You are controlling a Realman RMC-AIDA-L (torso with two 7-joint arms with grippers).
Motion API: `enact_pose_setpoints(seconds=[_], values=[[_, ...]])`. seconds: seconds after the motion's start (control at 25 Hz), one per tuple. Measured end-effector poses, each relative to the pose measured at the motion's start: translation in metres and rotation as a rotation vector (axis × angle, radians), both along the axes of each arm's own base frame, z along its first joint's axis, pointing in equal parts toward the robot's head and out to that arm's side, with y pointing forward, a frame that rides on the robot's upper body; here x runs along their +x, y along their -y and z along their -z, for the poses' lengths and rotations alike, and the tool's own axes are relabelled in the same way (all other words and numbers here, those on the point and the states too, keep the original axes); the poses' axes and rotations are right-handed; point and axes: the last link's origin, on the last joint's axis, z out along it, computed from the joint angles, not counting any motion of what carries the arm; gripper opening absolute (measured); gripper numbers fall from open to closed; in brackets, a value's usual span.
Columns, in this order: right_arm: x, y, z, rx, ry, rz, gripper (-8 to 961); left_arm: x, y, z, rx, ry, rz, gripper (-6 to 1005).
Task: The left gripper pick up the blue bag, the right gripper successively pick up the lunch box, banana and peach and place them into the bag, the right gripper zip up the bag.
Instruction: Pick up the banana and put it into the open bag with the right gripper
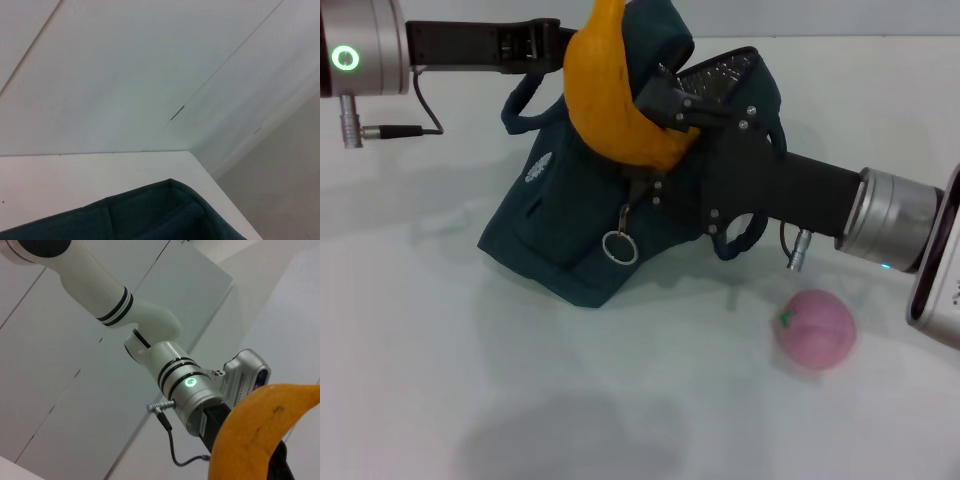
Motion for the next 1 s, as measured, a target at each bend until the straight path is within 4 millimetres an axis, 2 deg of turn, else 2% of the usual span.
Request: enact_pose_setpoints(seconds=[0.48, 1.0], values=[[0.015, 0.002, -0.007, -0.063, -0.086, 0.157, 481, -0.007, 0.003, -0.001, 0.001, 0.0, -0.017, 54], [0.014, 0.0, -0.005, -0.255, -0.15, 0.291, 485, -0.009, 0.005, -0.002, -0.006, 0.001, -0.018, 54]])
